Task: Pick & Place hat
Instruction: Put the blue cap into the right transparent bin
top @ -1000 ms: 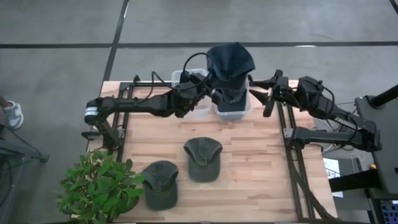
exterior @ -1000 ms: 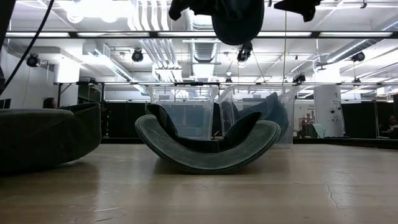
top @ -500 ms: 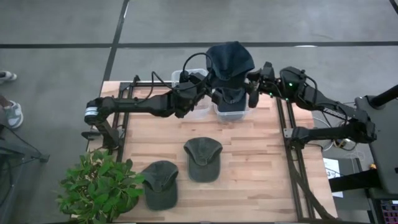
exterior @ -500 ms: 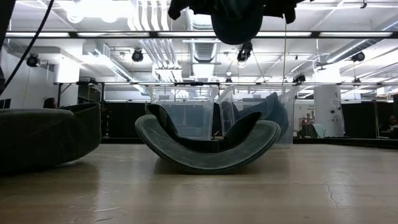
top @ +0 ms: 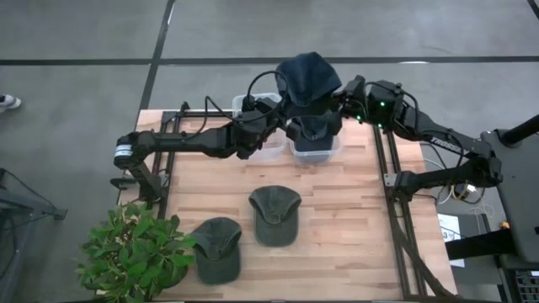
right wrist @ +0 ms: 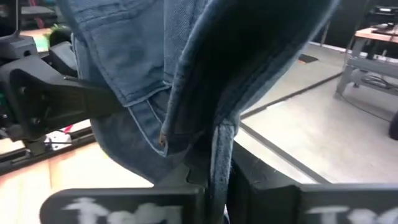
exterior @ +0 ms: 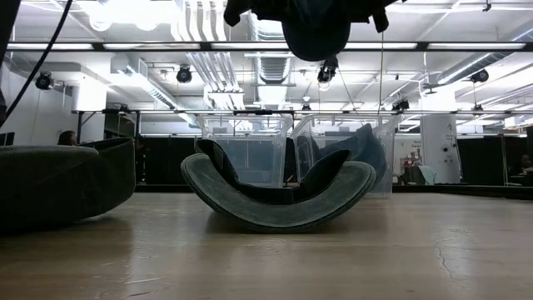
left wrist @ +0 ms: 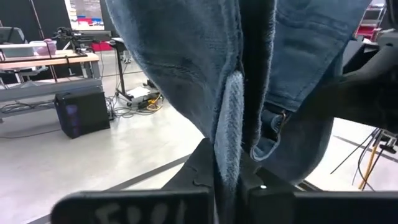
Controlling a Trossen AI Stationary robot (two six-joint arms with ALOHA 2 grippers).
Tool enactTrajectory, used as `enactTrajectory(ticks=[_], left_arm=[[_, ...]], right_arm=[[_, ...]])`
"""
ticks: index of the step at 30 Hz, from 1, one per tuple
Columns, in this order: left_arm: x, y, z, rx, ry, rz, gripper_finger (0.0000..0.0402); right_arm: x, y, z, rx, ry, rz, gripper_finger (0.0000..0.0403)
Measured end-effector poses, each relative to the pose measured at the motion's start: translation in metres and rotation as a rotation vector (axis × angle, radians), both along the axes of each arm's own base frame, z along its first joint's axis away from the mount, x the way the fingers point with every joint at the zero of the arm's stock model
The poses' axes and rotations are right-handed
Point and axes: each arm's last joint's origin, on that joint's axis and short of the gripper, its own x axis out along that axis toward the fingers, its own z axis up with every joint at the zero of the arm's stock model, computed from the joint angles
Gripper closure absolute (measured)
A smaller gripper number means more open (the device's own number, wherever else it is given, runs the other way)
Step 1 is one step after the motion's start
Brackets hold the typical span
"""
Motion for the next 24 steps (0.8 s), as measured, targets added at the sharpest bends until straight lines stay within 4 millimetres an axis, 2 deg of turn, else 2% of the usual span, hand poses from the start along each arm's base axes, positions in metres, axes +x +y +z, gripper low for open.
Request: enactTrajectory(ticks=[8,15,19,24], left_arm=[[0.000,0.000,-0.003,0.029,0.077,-0.025,0.0352],[-0.006,-0.001,0.003,0.067,0.121,-0.023,0.0323],[-0.010,-0.001,0.005,0.064,0.132,-0.006,0.0291],[-0.014,0.001,0.004,0.063,0.160,0.099,0.0235]], right_arm=[[-0.006,0.002,0.002,-0.006,-0.005,-0.046,0.0391],[-0.013,0.004,0.005,0.024,-0.035,-0.075,0.0393],[-0.012,0.003,0.002,0.054,-0.018,-0.090,0.0393],[-0.010,0.002,0.000,0.075,-0.017,-0.101,0.0393]])
